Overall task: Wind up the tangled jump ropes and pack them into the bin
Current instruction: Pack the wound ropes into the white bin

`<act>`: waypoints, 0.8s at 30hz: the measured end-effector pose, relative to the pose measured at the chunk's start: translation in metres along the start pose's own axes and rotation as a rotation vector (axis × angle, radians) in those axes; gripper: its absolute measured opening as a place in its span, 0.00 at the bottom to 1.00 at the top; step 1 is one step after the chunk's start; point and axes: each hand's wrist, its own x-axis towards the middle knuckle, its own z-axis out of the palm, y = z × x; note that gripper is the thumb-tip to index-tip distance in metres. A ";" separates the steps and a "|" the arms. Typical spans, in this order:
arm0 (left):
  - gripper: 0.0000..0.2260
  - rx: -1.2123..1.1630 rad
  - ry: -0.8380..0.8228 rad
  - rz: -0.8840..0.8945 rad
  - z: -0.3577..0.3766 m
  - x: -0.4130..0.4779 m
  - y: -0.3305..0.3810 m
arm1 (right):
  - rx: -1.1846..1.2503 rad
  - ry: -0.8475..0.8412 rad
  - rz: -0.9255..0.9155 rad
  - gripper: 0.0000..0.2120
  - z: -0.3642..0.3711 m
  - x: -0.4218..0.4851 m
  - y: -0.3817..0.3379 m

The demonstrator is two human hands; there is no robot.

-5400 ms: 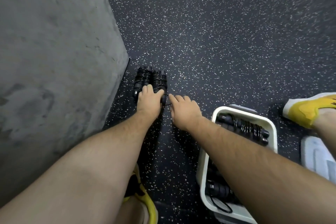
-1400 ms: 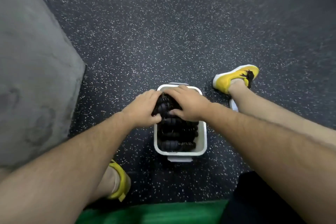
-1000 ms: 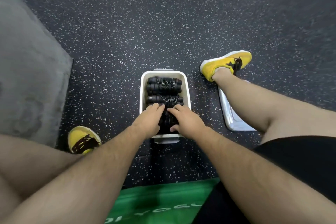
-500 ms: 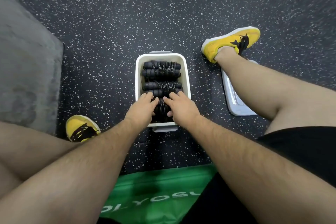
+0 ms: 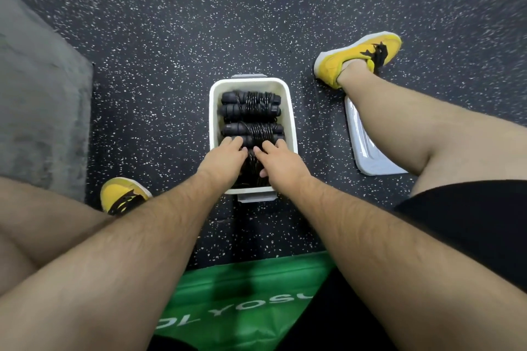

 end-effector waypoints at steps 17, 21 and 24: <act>0.06 -0.364 0.551 0.006 -0.193 0.025 0.075 | -0.097 0.673 0.111 0.07 -0.198 -0.045 0.046; 0.14 -0.390 0.650 0.106 -0.231 0.057 0.127 | -0.057 0.706 0.253 0.12 -0.209 -0.074 0.110; 0.20 -0.351 0.655 0.161 -0.236 0.083 0.185 | -0.066 0.675 0.348 0.18 -0.196 -0.098 0.162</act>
